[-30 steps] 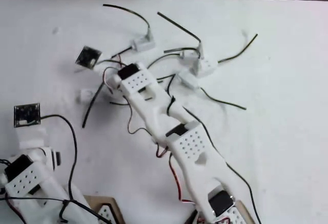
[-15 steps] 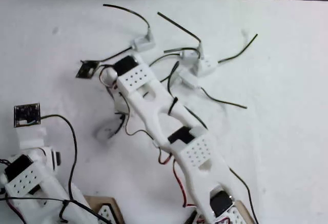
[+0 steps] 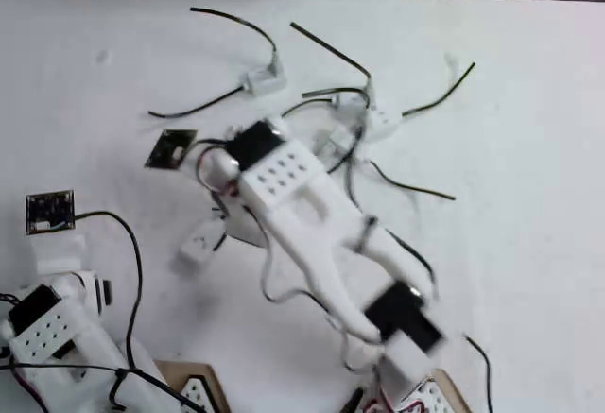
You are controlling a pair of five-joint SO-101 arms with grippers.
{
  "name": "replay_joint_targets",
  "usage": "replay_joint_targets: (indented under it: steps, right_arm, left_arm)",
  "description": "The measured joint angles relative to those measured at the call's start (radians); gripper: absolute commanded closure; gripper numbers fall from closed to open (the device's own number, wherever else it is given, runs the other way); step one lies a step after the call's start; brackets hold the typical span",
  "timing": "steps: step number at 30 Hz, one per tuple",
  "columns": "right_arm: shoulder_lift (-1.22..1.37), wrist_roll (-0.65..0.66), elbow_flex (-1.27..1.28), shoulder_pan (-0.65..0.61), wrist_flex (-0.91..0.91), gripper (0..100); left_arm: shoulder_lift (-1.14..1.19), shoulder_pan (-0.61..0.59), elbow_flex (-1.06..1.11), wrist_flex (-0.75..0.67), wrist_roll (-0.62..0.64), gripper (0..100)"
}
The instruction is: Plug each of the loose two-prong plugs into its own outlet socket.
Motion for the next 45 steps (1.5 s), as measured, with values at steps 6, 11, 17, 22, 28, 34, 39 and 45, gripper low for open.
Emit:
replay_joint_targets:
  steps: [6, 11, 17, 22, 28, 34, 39, 45]
  right_arm:
    - [-0.284, -0.061, 0.193, 0.009, -0.017, 98.1]
    - [-0.385, -0.166, 0.354, 0.044, -0.181, 98.0]
    - [-0.390, -0.370, 0.505, 0.080, -0.611, 79.0]
    - [-0.364, -0.600, 0.618, 0.060, -0.990, 57.4]
    - [-0.172, -0.694, 0.652, 0.009, -1.284, 61.5]
    - [0.068, -0.695, 0.646, 0.012, -1.519, 76.9]
    - [0.255, -0.695, 0.535, 0.020, -1.510, 83.8]
    - [0.365, -0.701, 0.328, 0.034, -1.278, 98.0]
  left_arm:
    - [0.000, 0.026, 0.000, 0.000, 0.000, 79]
    - [0.000, 0.026, -0.046, 0.060, 0.000, 79]
    - [0.000, 0.026, -0.049, 0.075, 0.000, 79]
    - [0.000, 0.026, -0.031, 0.044, 0.000, 79]
    - [0.000, 0.026, -0.029, 0.040, 0.000, 79]
    - [0.000, 0.026, -0.025, 0.040, 0.000, 79]
    - [0.000, 0.026, -0.025, 0.040, 0.000, 79]
    - [0.000, 0.026, -0.025, 0.040, 0.000, 79]
